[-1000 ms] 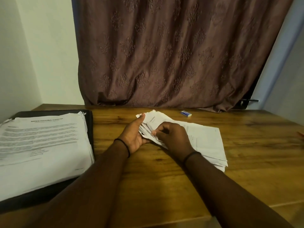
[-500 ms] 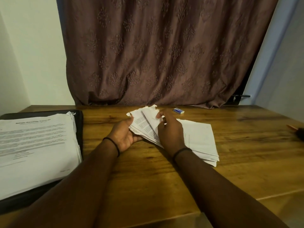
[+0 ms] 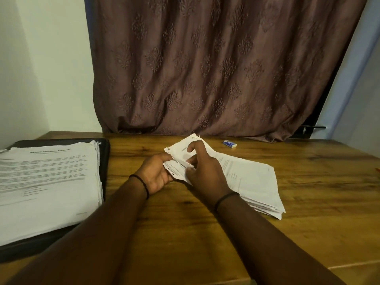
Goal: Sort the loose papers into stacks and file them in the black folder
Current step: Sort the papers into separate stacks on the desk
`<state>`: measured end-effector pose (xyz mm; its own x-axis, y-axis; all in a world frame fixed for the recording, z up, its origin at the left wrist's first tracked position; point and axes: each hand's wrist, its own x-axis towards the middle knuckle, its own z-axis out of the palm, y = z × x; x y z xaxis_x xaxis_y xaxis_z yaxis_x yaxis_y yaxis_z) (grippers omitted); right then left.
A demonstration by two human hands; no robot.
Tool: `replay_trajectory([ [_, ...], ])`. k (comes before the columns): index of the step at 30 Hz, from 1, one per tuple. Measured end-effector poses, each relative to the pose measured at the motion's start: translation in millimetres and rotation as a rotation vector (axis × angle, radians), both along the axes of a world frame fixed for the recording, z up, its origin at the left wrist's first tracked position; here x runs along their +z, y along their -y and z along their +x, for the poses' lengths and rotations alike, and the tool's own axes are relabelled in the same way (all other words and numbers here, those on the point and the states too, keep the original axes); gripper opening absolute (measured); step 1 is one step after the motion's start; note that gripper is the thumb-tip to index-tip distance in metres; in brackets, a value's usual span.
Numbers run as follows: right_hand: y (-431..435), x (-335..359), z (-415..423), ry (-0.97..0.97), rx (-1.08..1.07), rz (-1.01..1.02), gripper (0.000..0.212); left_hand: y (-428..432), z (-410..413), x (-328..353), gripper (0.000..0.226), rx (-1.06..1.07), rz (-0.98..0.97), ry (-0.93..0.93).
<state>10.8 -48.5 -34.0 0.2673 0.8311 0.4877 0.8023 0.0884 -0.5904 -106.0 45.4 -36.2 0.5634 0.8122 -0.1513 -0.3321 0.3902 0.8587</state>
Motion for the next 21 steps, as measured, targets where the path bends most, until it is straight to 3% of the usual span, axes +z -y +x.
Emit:
replay_trajectory([
  [3, -2.2, 1.4, 0.6, -0.015, -0.022, -0.022, 0.045, -1.7, 0.5, -1.0, 0.034, -0.005, 0.010, 0.020],
  [9, -9.6, -3.2, 5.9, 0.080, -0.034, -0.051, 0.010, -6.3, -0.2, -1.3, 0.040, 0.044, 0.002, 0.046],
  [16, -5.4, -1.8, 3.5, 0.110, -0.061, -0.111, 0.018, -9.6, -2.6, 0.2, 0.035, 0.230, 0.037, 0.041],
  [21, -1.9, 2.1, 3.9, 0.112, -0.068, -0.170, 0.018, -6.5, -4.4, 1.3, 0.029, 0.150, 0.104, -0.101],
])
